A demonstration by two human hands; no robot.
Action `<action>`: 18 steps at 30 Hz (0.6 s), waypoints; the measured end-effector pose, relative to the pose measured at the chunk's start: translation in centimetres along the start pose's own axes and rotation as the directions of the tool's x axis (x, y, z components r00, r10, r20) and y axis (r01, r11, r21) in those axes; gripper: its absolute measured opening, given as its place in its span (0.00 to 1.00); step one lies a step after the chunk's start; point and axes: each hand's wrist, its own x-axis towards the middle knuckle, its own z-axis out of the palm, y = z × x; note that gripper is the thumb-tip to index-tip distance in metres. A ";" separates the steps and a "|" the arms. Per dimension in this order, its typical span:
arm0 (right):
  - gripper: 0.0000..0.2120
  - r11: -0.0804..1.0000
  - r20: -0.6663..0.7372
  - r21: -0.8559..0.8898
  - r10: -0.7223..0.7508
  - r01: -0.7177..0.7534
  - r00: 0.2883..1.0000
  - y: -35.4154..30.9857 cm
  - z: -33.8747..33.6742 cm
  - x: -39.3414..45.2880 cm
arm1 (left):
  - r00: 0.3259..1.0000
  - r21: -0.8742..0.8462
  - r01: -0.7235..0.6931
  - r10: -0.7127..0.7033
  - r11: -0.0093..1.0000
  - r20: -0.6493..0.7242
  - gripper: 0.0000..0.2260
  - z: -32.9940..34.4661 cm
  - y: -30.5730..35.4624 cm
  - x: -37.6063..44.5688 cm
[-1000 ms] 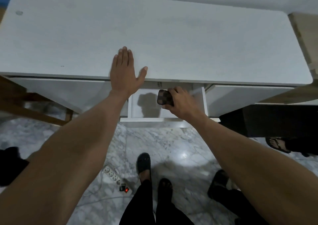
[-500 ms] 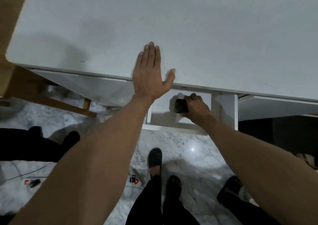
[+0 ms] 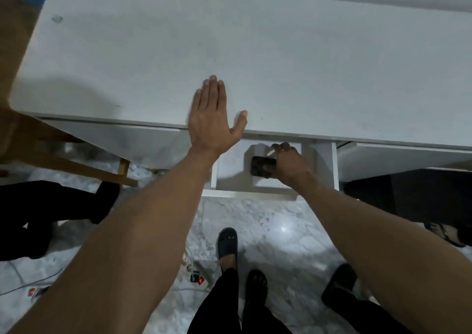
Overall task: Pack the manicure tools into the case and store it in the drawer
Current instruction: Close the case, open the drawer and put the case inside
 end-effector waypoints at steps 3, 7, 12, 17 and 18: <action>0.29 0.999 -0.107 -0.029 -0.020 0.017 0.994 0.8 -1.6 -2.9 | 0.988 -0.060 0.025 -0.015 0.998 0.152 0.37 -1.3 0.1 0.1; 0.29 0.999 -0.208 -0.038 -0.046 0.039 0.977 1.8 -3.3 -7.2 | 0.948 -0.160 0.064 -0.010 0.985 0.318 0.35 -3.9 0.3 -0.8; 0.32 0.998 -0.282 -0.007 -0.056 0.056 0.958 2.9 -3.9 -12.9 | 0.940 -0.210 0.094 -0.018 0.973 0.340 0.33 -6.8 2.3 -7.6; 0.30 0.995 -0.329 -0.043 -0.096 0.086 0.940 3.9 -2.3 -18.2 | 0.933 -0.199 0.100 -0.023 0.975 0.359 0.33 -8.6 4.6 -14.1; 0.30 0.995 -0.324 -0.047 -0.098 0.088 0.941 4.1 -1.7 -19.1 | 0.930 -0.199 0.114 -0.034 0.973 0.367 0.32 -8.7 4.9 -15.3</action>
